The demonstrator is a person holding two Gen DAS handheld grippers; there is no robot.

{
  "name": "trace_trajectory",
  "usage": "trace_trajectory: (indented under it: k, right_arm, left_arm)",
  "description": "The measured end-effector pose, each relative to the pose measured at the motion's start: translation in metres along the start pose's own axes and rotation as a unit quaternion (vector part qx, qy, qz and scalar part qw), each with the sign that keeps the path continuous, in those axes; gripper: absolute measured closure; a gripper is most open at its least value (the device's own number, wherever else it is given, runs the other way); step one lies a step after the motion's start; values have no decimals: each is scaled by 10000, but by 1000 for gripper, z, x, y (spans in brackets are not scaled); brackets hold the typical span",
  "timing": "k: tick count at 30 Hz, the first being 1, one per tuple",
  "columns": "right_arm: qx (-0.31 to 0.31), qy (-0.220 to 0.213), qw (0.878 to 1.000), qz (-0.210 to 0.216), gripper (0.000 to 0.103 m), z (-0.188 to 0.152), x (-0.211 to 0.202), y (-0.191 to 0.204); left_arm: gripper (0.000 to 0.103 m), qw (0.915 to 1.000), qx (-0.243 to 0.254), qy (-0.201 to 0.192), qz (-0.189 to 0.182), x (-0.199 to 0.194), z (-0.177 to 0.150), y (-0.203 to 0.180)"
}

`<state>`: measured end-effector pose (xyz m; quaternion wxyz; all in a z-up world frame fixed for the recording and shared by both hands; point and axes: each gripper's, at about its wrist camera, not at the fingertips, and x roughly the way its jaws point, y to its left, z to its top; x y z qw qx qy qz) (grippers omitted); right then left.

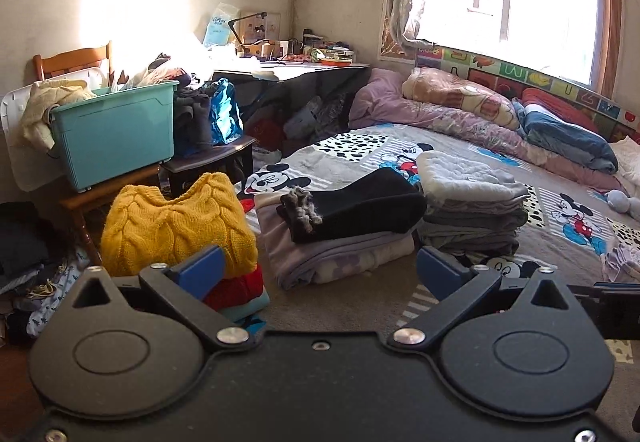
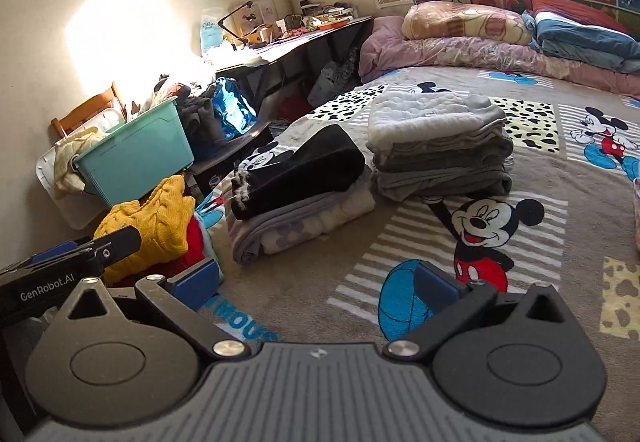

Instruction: Fold clothes

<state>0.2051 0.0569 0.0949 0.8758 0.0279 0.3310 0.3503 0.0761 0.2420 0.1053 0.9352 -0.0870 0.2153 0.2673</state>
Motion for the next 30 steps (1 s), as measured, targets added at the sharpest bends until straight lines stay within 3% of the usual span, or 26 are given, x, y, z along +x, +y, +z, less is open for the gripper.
trace_trajectory:
  k: [13,30]
  right_arm:
    - [-192,-120,9994,-279,0,-13,-34,19]
    - [-229,-156,9994,-214,0,-25,-55,37]
  left_arm:
    - [0,9997,198,-131,62,-31,-3,1]
    - [0,9994,154,-255,146,-57,-12,9]
